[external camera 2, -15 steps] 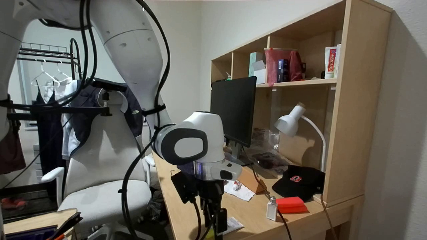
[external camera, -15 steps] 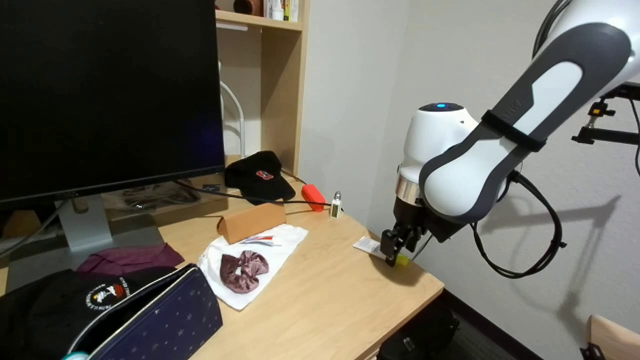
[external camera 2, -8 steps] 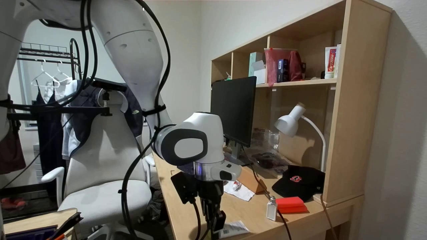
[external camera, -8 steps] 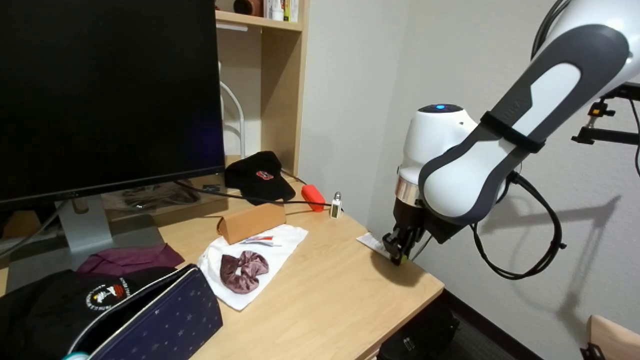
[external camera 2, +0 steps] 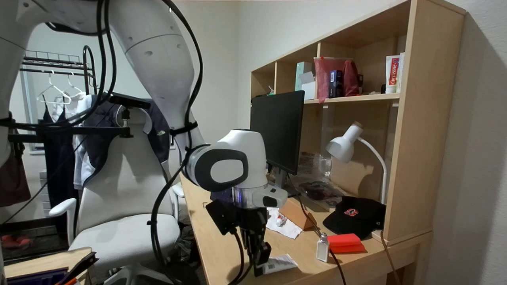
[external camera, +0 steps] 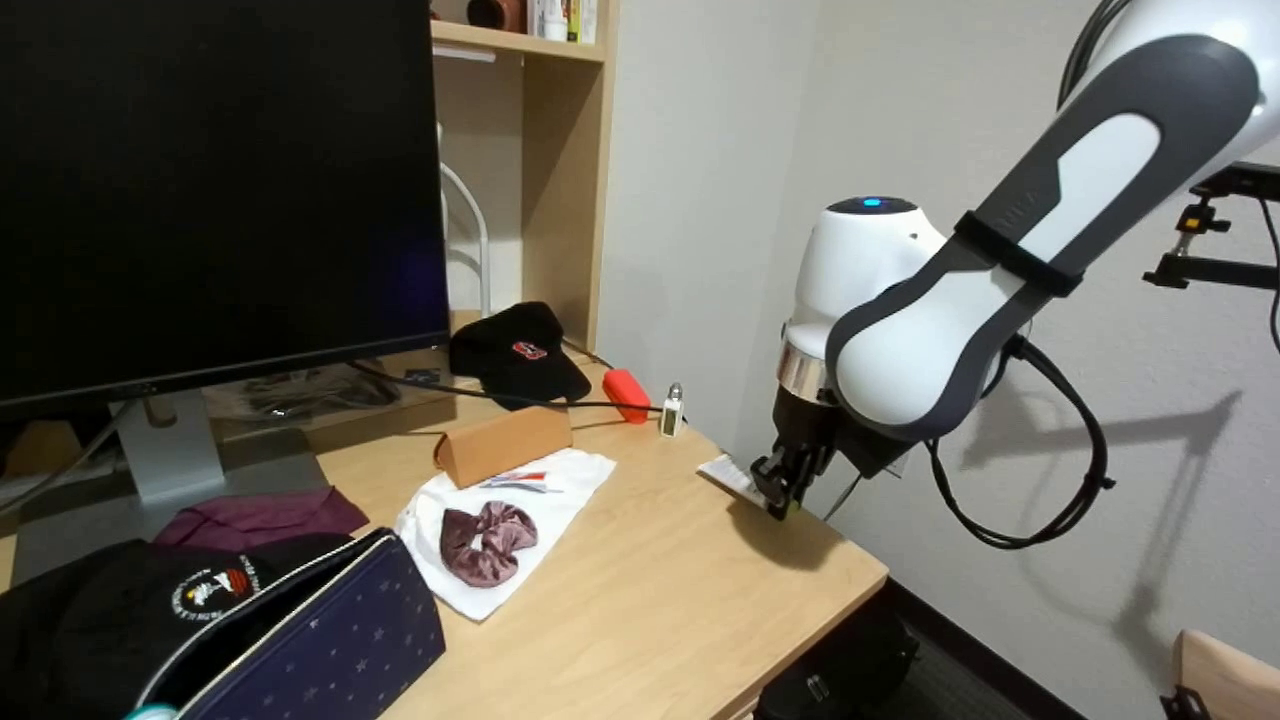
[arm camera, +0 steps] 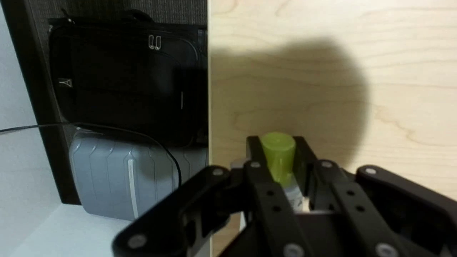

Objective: Take the orange object from near the tube and put it on the orange object then move the tube to the left on the white cloth

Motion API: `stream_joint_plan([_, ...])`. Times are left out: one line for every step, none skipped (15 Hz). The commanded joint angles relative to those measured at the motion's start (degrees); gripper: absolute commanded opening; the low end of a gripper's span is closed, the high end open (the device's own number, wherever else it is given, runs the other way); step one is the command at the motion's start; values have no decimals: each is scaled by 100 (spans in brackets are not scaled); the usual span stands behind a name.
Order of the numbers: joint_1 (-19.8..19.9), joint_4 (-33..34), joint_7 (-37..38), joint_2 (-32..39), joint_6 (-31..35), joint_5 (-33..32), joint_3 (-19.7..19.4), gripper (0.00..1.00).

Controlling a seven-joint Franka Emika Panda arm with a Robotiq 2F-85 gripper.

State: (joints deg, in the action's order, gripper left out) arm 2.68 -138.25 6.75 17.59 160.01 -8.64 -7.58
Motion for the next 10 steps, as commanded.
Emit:
stream_joint_plan([-92,57,-255,-246,-56,51,152,13])
stream_joint_plan([-124,73,-310,-299,-65,49,222,12])
stream_joint_plan([-173,86,-349,-346,-66,41,286,12])
stream_joint_plan([-178,82,-448,-403,-68,110,400,13])
stream_joint_plan([-218,80,-509,-451,-71,109,480,13])
stream_joint_plan([-210,60,-630,-506,-47,192,613,13])
stream_joint_plan([-225,54,-711,-553,-34,241,717,12])
stream_joint_plan([-254,78,-733,-565,-34,215,773,12])
stream_joint_plan([-281,132,-727,-555,-74,190,813,12])
stream_joint_plan([-290,176,-740,-541,-66,173,835,12])
